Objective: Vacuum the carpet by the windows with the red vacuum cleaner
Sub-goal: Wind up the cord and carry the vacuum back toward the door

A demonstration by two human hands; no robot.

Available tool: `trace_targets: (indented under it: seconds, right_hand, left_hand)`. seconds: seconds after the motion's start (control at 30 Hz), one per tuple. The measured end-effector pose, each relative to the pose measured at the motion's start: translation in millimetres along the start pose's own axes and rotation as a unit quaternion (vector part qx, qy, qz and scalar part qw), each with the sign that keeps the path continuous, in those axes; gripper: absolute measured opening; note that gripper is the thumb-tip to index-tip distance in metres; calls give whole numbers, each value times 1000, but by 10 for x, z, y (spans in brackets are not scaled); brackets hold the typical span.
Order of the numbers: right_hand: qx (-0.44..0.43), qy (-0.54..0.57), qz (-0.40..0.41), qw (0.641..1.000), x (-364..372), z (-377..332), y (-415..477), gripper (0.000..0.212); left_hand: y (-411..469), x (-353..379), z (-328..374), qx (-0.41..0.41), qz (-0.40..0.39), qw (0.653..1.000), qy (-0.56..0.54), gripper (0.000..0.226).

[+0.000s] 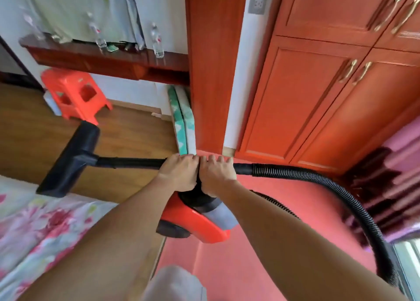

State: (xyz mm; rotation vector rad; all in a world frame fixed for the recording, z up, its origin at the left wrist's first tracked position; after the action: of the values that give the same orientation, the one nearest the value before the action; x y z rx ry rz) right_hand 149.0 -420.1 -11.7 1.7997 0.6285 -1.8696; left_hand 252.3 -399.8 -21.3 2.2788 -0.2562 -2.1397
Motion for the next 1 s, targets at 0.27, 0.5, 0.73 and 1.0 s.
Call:
trace_targets:
  seconds: [0.27, 0.5, 0.73, 1.0]
  right_hand:
    - [-85, -5, -15, 996, -19, -790, 1496, 49]
    - [-143, 5, -23, 989, -262, -1560, 2745, 50]
    - [-237, 22, -18, 971, -152, -2109, 3879, 43]
    - [-392, 29, -12, 919, -66, -2857, 4862, 49]
  left_hand:
    - [306, 180, -1526, -103, -32, 994, -13, 27]
    - [548, 110, -2906, -152, -48, 987, 17, 28]
    - [826, 336, -3958, -208, -104, 972, 46, 29]
    - [791, 372, -4916, -381, -126, 916, -5, 39]
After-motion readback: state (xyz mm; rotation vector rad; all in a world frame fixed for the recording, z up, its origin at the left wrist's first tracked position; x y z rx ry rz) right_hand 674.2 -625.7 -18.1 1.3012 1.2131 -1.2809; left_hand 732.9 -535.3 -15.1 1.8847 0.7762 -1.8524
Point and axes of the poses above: each hand's wrist, its own y-axis towards the middle knuckle, its own x-axis out of the palm, z = x × y, the point moved 4 cm from there along y, towards the middle knuckle, and after that the axes turned 7 degrees about z, right-handed, at the moved point
